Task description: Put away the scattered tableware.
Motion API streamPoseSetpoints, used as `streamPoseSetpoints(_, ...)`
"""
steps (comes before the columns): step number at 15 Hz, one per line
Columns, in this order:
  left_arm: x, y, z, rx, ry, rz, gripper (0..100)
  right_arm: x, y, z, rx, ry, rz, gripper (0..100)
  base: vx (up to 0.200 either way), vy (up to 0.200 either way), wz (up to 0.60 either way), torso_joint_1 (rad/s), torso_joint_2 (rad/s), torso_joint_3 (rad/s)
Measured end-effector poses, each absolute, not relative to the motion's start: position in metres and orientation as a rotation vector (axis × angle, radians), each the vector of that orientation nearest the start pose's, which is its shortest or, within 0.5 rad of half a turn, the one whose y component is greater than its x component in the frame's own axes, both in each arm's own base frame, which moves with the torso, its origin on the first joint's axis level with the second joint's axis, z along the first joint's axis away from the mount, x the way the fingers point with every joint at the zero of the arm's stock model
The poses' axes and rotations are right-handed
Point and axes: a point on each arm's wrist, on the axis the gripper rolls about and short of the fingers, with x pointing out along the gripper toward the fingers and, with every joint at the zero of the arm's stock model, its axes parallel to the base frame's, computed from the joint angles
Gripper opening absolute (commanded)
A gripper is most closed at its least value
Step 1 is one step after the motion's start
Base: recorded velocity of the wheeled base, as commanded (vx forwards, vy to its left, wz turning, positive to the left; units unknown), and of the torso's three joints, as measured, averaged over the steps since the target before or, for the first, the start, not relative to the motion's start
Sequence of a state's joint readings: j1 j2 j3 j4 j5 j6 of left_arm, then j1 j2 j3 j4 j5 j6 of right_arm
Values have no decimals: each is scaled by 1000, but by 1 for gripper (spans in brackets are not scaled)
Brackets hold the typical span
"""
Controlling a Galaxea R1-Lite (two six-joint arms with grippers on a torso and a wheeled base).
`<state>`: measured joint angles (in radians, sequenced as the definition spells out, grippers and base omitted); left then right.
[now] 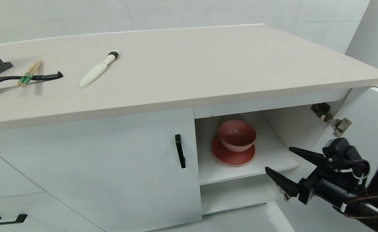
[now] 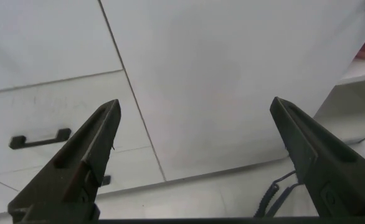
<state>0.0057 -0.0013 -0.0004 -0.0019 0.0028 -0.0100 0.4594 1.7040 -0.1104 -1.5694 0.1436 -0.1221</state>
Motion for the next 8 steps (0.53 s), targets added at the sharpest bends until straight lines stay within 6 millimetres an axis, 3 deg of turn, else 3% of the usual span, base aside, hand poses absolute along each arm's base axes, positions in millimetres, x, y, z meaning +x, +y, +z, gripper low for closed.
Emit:
streamPoseSetpoints(4,-23,0,76,-25,-5,10,100,144,69,144,-112,-93,516,100,0,0,0,0,0,0)
streamPoseSetpoints(8,-23,0,76,-25,-5,10,100,102,41,148,-115,-33,409,100,0,0,0,0,0,0)
